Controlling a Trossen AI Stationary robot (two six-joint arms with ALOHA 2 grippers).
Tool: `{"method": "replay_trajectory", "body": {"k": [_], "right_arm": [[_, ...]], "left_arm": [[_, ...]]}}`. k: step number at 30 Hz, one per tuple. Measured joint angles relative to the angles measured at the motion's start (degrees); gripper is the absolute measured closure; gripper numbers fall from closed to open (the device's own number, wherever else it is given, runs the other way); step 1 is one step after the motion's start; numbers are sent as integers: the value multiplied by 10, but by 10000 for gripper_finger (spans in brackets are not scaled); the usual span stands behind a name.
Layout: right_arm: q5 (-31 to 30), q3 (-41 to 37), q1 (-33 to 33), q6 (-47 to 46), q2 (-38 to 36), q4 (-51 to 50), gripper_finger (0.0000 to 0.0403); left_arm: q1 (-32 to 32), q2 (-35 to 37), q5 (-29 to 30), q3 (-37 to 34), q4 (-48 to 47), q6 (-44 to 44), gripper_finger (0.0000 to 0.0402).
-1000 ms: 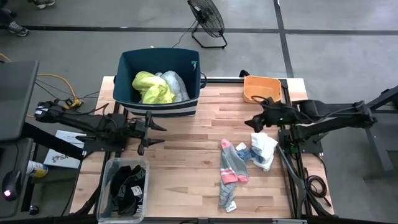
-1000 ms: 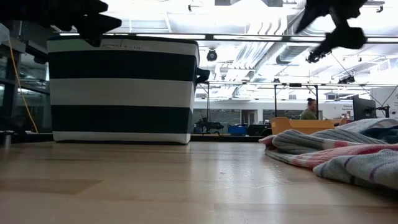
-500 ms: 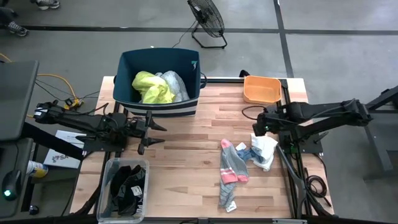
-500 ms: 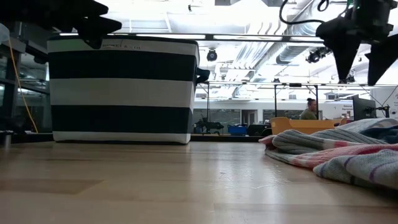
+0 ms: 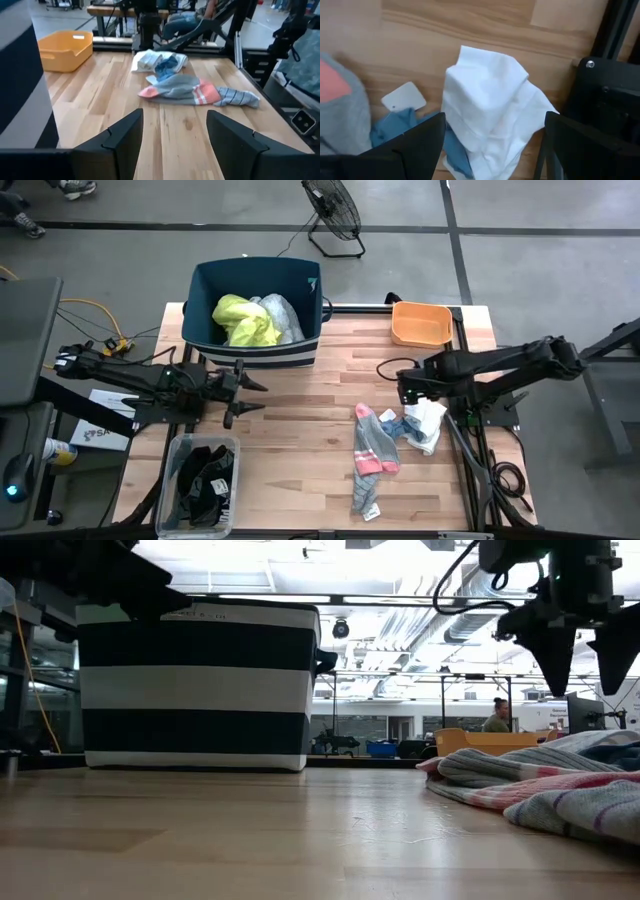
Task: Pick & Place Cloths
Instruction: Put the white underwear into the transparent bin
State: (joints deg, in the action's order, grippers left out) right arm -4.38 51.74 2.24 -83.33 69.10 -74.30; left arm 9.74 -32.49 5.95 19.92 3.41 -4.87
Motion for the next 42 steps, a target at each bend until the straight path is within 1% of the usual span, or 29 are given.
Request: {"method": "replay_trajectory", "body": {"k": [4, 9, 14, 17, 25, 30, 36, 42], "right_arm": [[3, -11, 0, -12, 12, 7, 71], [24, -55, 0, -21, 13, 45, 71], [18, -82, 0, -26, 13, 84, 73], [13, -84, 0, -26, 13, 103, 81], [-1, -85, 1, -44, 13, 105, 115], [-1, -104, 20, -79, 13, 110, 126], [-2, -139, 47, -125, 13, 125, 128], [2, -158, 54, -131, 13, 162, 128]], "left_arm": [[0, 0, 1, 0, -10, -1, 190], [0, 0, 1, 0, -10, -1, 190], [0, 0, 1, 0, -10, -1, 190], [0, 0, 1, 0, -10, -1, 190], [0, 0, 0, 0, -10, -9, 190], [0, 0, 0, 1, -18, -17, 190], [0, 0, 0, 1, -24, -25, 190], [0, 0, 0, 1, -24, -25, 190]]}}
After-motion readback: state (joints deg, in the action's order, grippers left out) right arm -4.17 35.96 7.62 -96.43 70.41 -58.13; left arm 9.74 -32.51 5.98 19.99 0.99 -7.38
